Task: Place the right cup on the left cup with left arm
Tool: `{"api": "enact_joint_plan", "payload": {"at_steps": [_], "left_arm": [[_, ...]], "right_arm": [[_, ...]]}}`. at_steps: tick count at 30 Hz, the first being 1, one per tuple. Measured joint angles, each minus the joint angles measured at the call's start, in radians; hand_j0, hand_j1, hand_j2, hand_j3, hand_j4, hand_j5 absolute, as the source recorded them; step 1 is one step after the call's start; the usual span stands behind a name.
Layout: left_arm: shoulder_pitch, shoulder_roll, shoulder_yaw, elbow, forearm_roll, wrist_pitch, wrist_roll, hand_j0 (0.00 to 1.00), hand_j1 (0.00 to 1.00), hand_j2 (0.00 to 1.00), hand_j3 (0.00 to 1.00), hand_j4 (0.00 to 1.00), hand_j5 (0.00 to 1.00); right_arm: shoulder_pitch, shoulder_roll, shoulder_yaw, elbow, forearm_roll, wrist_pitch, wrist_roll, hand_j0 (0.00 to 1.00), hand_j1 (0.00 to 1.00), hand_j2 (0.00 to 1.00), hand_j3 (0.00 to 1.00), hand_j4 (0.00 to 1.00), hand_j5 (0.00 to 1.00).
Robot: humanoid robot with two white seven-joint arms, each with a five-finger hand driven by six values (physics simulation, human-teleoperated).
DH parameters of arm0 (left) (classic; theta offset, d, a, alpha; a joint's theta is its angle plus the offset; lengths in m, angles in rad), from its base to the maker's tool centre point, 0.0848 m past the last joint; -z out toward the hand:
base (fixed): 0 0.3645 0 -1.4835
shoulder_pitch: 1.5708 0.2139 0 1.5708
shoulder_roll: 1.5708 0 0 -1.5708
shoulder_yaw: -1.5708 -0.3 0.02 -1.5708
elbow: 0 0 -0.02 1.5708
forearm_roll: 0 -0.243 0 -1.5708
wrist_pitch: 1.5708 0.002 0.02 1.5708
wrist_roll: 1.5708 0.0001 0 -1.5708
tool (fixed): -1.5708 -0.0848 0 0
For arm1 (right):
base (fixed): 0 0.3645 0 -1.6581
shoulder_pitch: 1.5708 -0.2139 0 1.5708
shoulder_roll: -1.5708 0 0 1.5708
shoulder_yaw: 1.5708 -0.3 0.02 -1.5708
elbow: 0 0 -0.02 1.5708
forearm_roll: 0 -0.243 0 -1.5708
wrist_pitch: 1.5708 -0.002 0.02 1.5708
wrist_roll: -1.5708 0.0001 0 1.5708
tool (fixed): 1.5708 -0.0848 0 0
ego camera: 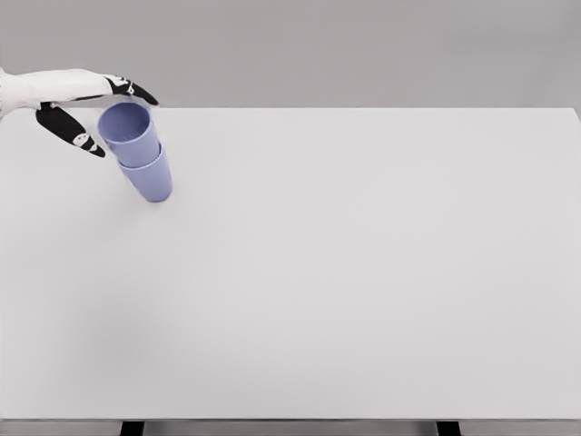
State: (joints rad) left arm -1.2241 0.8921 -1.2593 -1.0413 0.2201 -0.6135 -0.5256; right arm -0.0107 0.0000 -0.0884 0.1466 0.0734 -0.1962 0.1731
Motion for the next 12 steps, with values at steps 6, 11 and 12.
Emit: {"api": "enact_joint_plan", "payload": {"at_steps": [6, 11, 12], "left_arm": [[0.025, 0.085, 0.097, -0.179, 0.060, 0.000, 0.000, 1.00, 1.00, 1.00, 1.00, 1.00, 1.00], [0.125, 0.240, 0.151, -0.465, 0.200, 0.000, -0.004, 1.00, 1.00, 1.00, 1.00, 1.00, 1.00], [0.157, 0.253, 0.163, -0.510, 0.219, -0.001, -0.005, 1.00, 1.00, 1.00, 1.00, 1.00, 1.00]], "right_arm": [[0.000, 0.000, 0.000, 0.000, 0.000, 0.000, 0.000, 1.00, 1.00, 1.00, 1.00, 1.00, 1.00], [0.000, 0.000, 0.000, 0.000, 0.000, 0.000, 0.000, 1.00, 1.00, 1.00, 1.00, 1.00, 1.00], [0.000, 0.000, 0.000, 0.000, 0.000, 0.000, 0.000, 1.00, 1.00, 1.00, 1.00, 1.00, 1.00]]}}
